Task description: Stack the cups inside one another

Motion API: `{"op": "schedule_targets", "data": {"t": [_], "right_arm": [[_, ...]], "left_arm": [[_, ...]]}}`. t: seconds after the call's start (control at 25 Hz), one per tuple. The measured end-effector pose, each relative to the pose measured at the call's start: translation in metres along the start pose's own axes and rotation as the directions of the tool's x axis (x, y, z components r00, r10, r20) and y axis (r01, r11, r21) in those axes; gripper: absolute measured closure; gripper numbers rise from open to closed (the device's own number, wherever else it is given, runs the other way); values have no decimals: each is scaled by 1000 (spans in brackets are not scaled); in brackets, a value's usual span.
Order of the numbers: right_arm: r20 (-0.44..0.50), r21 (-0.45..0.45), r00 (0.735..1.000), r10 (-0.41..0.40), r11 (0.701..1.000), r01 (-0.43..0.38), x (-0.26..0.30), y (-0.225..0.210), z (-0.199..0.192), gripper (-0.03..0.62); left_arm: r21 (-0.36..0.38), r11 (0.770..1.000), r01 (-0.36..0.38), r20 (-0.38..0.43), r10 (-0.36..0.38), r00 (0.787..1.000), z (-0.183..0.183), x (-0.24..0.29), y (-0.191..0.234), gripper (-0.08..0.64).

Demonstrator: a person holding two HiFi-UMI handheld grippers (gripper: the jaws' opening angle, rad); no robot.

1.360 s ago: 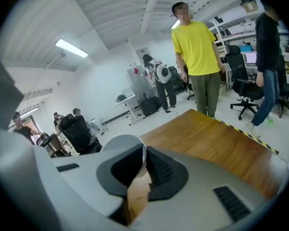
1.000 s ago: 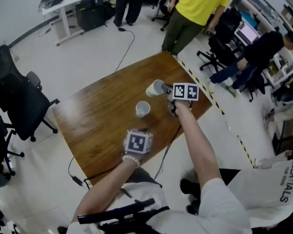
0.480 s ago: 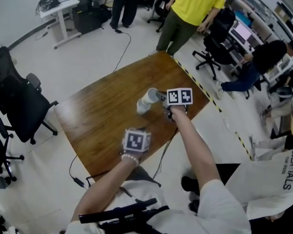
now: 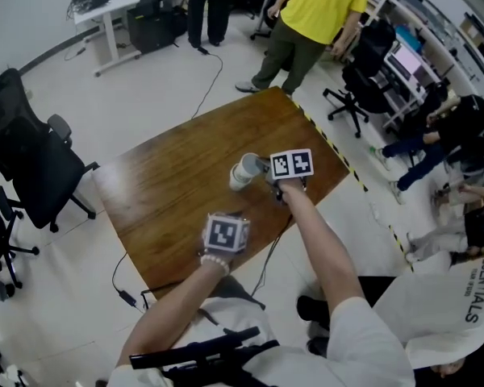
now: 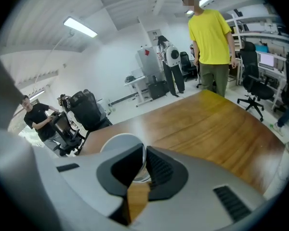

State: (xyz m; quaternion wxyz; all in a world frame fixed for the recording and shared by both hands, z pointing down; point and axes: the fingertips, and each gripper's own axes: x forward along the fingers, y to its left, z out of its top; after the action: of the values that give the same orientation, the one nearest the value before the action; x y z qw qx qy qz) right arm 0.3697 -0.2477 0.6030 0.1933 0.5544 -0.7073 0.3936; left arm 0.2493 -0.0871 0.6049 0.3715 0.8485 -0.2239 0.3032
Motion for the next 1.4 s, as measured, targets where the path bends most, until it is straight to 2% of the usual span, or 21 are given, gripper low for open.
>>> {"op": "schedule_targets", "data": {"t": [0.48,1.24,1.4], "right_arm": [[-84,-116,995,-57,992,47,27,3,-8,561],[-149,-166,984,-98,983,73,54,-7,-28,560],[-155,-181,981,-112,980,84,56,-9,-31,538]], "left_arm": [[-22,999,-24,3,25,1000,3,-4,19,564],[-52,998,-43,6,43,999,2,-1,37,565],[-54,998,-44,4,44,999,1,-1,39,565]]}}
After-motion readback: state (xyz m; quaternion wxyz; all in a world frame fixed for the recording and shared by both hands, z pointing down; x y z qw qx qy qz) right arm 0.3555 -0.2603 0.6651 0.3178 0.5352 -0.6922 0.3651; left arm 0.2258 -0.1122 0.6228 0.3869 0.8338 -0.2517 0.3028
